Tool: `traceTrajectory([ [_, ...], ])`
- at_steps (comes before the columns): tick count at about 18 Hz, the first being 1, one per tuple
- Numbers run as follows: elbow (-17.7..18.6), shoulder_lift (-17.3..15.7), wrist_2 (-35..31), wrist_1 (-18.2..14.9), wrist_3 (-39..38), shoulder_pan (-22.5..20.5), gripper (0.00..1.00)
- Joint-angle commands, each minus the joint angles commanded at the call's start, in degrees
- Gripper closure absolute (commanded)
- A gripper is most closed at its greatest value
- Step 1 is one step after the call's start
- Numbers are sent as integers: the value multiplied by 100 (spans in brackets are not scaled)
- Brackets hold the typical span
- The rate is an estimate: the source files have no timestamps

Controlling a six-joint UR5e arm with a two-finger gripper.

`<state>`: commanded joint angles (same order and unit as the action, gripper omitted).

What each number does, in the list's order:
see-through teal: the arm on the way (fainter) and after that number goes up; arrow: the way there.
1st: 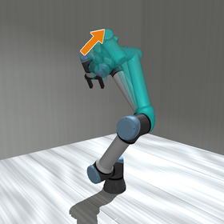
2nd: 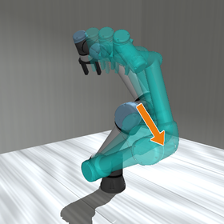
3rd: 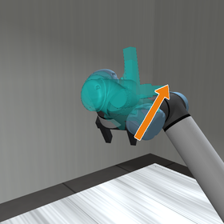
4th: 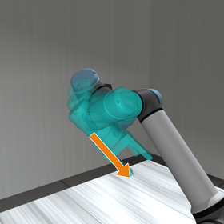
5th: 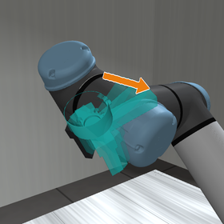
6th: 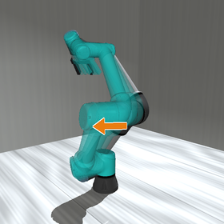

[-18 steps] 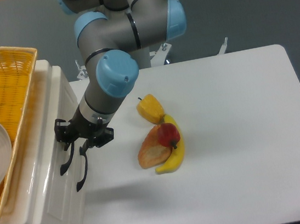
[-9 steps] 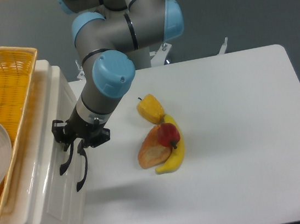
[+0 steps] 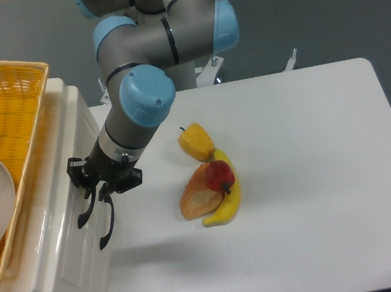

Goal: Slide open the top white drawer
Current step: 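Close the gripper around the black handle of the upper drawer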

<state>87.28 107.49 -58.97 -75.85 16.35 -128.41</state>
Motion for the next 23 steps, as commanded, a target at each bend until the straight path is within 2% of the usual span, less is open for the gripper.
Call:
traceTrajectory([
  [11, 0, -9, -9, 0, -26, 0, 86],
  [23, 0, -35, -9, 0, -35, -17, 88],
])
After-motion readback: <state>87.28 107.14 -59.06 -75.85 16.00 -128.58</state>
